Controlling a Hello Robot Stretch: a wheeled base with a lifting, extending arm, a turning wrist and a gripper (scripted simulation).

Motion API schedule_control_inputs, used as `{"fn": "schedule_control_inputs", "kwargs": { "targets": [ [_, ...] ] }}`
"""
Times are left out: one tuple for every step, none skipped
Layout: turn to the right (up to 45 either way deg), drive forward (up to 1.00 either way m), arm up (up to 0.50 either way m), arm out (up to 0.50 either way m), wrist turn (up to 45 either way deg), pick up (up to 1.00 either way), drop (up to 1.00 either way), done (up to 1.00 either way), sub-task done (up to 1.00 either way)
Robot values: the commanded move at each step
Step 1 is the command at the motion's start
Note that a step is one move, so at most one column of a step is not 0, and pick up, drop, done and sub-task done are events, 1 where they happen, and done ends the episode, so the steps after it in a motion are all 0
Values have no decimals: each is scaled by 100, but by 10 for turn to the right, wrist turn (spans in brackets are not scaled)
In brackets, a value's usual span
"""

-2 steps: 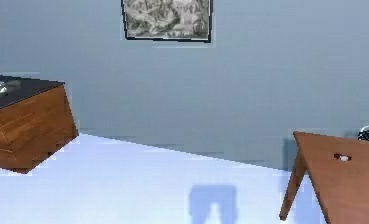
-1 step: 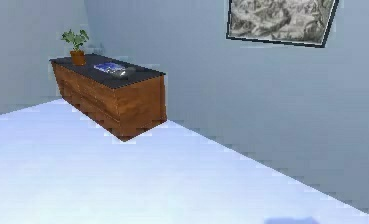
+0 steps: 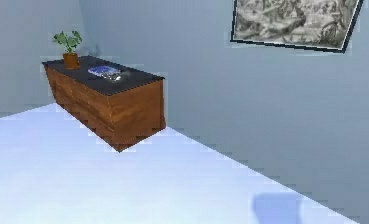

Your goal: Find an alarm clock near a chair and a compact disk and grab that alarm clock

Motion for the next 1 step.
{"fn": "schedule_control_inputs", "kwargs": {
  "targets": [
    [420, 0, 0, 0, 0, 0, 0, 0, 0]
  ]
}}
